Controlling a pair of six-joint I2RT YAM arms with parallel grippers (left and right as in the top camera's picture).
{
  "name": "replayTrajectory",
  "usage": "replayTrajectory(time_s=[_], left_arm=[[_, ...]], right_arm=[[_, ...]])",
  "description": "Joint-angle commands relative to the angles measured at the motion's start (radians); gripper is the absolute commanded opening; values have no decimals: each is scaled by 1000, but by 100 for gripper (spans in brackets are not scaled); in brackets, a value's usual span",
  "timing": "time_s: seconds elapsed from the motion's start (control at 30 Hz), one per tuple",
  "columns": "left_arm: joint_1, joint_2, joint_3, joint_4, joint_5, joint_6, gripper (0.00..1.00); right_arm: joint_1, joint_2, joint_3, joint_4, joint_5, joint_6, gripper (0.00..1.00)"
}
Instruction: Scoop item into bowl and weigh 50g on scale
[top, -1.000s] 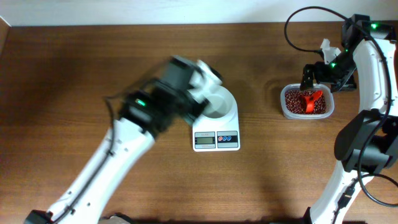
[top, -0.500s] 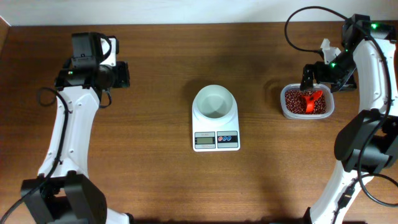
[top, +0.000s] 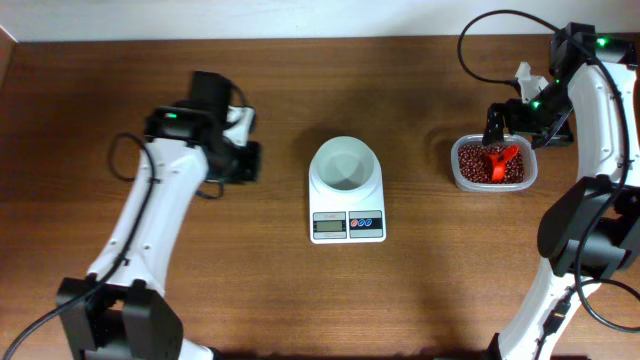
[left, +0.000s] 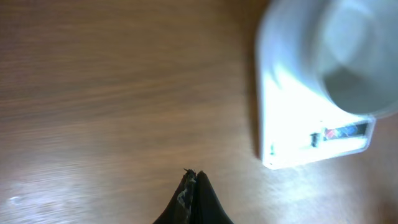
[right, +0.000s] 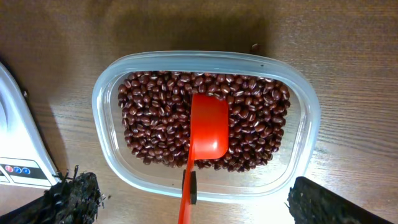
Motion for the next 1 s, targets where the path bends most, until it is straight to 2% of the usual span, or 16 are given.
replayTrajectory(time_s=[0.0, 0.1, 0.2, 0.3, 0.37, 0.5, 0.6, 0.8, 0.97], left_arm=[[-143, 7, -6, 11, 16, -77, 0], [-318, 10, -6, 119, -87, -118, 0], [-491, 61, -11, 257, -290, -115, 0], [-610, 167, -11, 332, -318, -2, 0], [-663, 248, -11, 288, -346, 114, 1], [-716, 368, -11, 277, -410, 293, 0], [-724, 402, -12, 280, -538, 295, 0], [-714, 405, -85, 381, -517, 295, 0], [-723, 406, -92, 359, -360, 355, 0]], right_arm=[[5, 2, 20, 1, 2, -4, 99], [5, 2, 20, 1, 2, -4, 99], [5, 2, 20, 0, 2, -4, 99], [5, 2, 20, 0, 2, -4, 99], [5, 2, 20, 1, 2, -4, 99], [5, 2, 20, 0, 2, -4, 99], [5, 2, 20, 0, 2, -4, 99], [5, 2, 20, 0, 2, -4, 99], [5, 2, 20, 1, 2, -4, 99]])
